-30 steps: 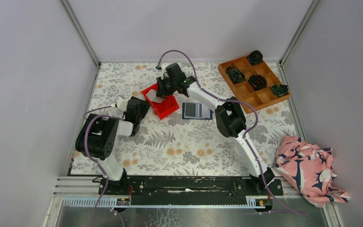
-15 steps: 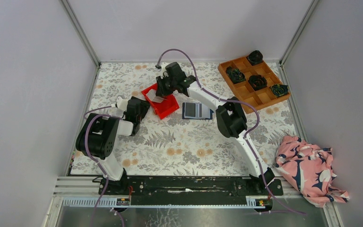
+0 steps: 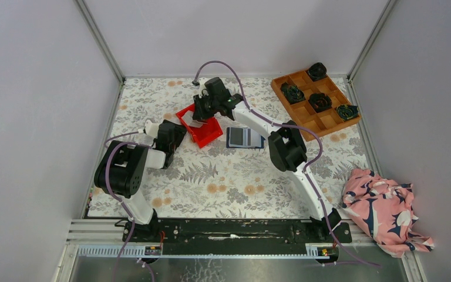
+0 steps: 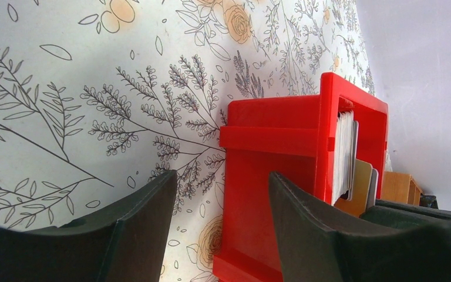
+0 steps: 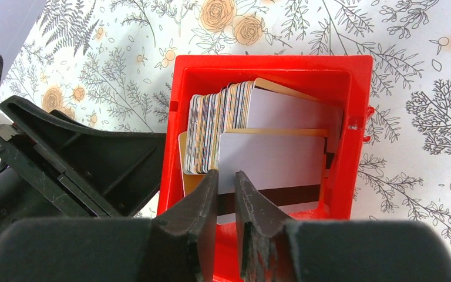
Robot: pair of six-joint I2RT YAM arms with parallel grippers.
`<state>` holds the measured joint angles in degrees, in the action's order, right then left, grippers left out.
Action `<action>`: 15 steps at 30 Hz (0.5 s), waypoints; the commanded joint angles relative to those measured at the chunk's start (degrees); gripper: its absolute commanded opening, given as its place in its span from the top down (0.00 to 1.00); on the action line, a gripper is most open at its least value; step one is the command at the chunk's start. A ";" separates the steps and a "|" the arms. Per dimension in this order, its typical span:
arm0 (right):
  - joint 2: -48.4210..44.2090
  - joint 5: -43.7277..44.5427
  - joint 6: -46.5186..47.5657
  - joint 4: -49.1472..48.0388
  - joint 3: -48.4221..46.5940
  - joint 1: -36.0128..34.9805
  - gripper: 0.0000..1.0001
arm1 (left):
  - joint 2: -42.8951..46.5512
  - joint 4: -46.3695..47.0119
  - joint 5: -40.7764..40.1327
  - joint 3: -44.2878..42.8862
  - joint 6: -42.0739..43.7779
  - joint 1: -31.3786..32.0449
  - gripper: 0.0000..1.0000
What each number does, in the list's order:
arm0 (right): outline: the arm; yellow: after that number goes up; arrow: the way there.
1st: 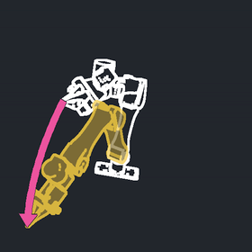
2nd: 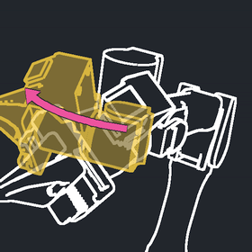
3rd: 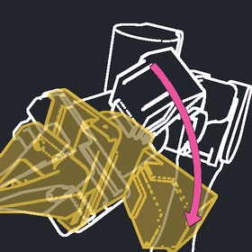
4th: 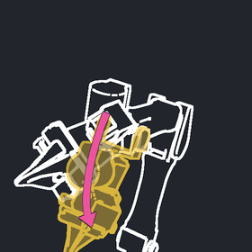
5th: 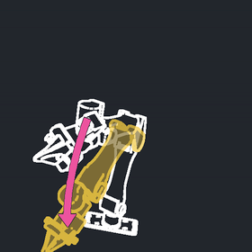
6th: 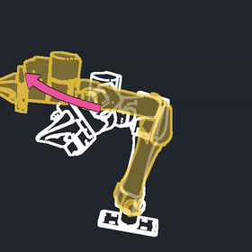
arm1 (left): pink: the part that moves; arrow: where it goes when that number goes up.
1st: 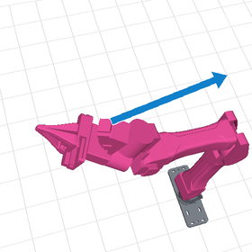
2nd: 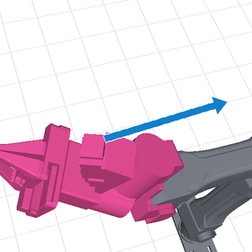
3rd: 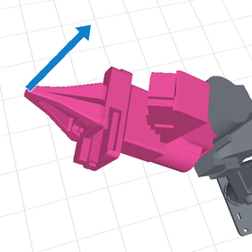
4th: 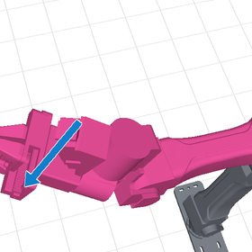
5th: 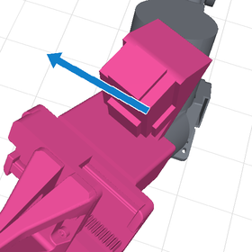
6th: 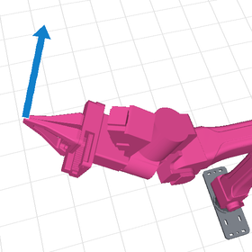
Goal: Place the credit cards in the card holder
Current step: Move the storage box to the center of the board.
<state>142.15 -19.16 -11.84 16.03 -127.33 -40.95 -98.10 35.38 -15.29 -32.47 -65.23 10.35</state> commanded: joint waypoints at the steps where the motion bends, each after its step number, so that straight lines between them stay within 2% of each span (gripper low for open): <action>1: -4.00 -1.75 -0.54 0.34 -0.47 -0.92 0.80 | -0.14 2.68 1.10 -1.28 -0.29 0.01 0.34; 15: -8.44 2.63 0.76 -0.21 3.04 -0.94 0.90 | 0.24 1.98 0.85 -1.93 0.19 0.01 0.34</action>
<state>139.39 -17.78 -11.73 16.05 -124.97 -40.95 -98.10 35.35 -15.29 -32.51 -65.23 10.35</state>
